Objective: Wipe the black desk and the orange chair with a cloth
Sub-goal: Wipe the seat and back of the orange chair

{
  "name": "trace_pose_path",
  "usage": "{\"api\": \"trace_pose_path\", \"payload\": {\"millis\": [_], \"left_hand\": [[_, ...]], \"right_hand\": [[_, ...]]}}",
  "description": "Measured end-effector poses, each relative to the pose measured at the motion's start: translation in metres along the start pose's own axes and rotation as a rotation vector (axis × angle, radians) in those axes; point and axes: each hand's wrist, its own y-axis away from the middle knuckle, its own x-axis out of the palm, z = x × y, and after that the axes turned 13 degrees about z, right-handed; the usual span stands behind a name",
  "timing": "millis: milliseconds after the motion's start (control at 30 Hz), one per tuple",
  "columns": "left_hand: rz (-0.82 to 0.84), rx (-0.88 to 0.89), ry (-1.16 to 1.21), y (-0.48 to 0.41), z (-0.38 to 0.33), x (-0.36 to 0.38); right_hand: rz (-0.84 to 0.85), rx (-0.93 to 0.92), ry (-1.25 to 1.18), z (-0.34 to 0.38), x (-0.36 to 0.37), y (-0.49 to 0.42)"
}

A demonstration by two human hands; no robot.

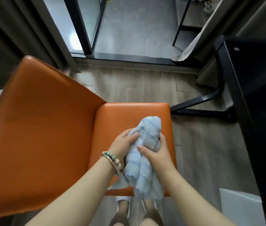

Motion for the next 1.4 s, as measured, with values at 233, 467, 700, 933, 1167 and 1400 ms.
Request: {"api": "trace_pose_path", "payload": {"millis": [233, 467, 700, 933, 1167, 1400], "left_hand": [[-0.258, -0.132, -0.463, -0.064, 0.007, -0.057], [-0.251, -0.198, -1.453, -0.141, 0.041, -0.113], [-0.296, -0.558, -1.605, -0.194, 0.054, -0.141], [-0.314, -0.597, -1.495, -0.207, 0.061, -0.145], [-0.324, -0.598, -1.472, -0.207, 0.060, -0.144], [-0.319, -0.590, -1.469, -0.208, 0.060, -0.144]], "right_hand": [[-0.049, 0.098, 0.583, -0.003, -0.061, -0.079], [-0.257, 0.224, 1.333, -0.045, -0.116, -0.173], [0.097, 0.397, 1.513, -0.122, -0.098, -0.193], [-0.067, 0.075, 1.648, -0.103, -0.136, -0.253], [0.064, -0.251, 1.643, -0.141, -0.099, -0.208], [-0.338, 0.048, 1.490, -0.089, -0.138, -0.306]]}}
